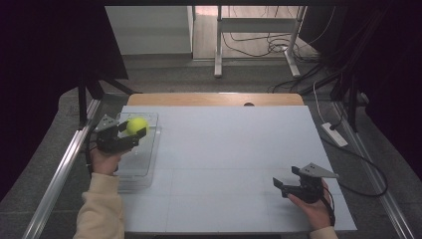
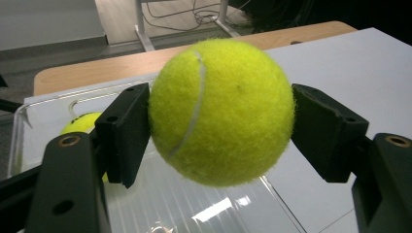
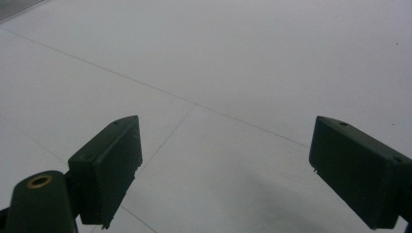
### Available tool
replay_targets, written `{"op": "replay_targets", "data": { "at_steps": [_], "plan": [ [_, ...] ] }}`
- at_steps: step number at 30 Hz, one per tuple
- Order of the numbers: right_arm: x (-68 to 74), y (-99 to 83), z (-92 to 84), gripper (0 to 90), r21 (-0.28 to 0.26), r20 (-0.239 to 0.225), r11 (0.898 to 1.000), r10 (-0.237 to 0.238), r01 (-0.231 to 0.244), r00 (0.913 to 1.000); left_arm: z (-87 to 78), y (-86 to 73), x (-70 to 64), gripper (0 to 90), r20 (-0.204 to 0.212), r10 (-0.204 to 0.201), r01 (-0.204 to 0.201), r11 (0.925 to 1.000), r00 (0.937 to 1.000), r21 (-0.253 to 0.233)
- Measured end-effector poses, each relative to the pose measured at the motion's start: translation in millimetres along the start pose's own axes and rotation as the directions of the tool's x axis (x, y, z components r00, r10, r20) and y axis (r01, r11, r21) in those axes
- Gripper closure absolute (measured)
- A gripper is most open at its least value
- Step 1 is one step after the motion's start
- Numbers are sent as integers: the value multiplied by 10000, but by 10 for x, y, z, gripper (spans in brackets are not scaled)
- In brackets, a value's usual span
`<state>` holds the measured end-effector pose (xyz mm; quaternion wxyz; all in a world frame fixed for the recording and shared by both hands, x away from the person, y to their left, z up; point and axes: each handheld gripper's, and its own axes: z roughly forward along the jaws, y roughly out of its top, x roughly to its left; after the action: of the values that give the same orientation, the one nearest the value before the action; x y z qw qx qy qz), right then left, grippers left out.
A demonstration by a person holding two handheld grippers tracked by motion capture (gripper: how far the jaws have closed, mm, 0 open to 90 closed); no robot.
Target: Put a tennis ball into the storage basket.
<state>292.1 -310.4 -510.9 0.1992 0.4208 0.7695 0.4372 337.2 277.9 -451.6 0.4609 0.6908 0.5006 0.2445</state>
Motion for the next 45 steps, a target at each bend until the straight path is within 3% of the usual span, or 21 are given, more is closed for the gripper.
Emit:
{"op": "replay_targets", "data": {
  "at_steps": [15,33,39,44,45],
  "plan": [
    [2,1,4,122,7,30,10000,18,-18,10000,-143,-26,196,273,-700,-353,345,9993,9969,-123],
    [-5,4,-8,123,-34,12,10000,17,-17,10000,-150,-93,339,272,-1079,-695,702,9975,9917,23],
    [-7,2,-8,123,-55,-14,10000,63,-63,10000,-153,-97,367,272,-1161,-761,791,9966,9903,211],
    [-13,2,-16,123,-92,-29,9999,134,-134,9999,-132,-98,389,272,-1240,-758,832,9950,9894,557],
    [-14,3,-14,123,-91,-47,9999,142,-142,9999,-114,-91,398,272,-1285,-692,801,9934,9893,820]
  ]
}}
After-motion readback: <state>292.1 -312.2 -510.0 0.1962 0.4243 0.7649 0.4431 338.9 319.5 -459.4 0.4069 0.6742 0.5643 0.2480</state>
